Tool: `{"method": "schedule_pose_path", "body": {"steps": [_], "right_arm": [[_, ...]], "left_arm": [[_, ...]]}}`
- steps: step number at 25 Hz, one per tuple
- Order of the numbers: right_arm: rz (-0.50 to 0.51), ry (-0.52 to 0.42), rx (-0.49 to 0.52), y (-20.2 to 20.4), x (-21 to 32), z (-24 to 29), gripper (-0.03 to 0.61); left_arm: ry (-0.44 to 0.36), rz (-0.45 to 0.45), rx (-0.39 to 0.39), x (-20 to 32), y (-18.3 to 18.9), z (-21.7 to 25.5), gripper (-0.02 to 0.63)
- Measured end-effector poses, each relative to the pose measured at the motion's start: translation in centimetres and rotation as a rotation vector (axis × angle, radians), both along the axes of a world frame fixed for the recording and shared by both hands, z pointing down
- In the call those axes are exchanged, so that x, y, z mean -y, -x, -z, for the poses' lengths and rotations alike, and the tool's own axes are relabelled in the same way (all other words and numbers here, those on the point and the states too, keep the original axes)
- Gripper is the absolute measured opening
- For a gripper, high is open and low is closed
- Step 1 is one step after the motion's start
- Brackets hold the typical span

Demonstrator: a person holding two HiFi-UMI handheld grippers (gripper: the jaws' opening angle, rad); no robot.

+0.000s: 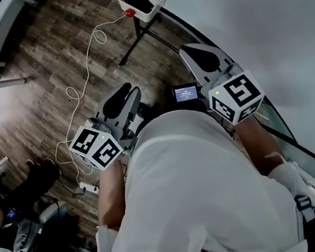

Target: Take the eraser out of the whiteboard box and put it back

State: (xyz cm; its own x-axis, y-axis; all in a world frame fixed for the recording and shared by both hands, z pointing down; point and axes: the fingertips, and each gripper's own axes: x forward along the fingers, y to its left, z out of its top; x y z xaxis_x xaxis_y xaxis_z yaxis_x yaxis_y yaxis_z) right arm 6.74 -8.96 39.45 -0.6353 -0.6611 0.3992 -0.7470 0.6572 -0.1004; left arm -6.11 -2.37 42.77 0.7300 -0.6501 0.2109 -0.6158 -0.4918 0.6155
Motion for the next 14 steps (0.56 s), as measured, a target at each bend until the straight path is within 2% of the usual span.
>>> {"method": "schedule_pose_path", "body": {"steps": [14], "right_arm": [[0.002,0.012,-0.004,-0.03,-0.61,-0.1,0.025]], "left_arm": [[0.018,-0.027,0.009,-0.68,-0.83,-0.17,0.118]]}}
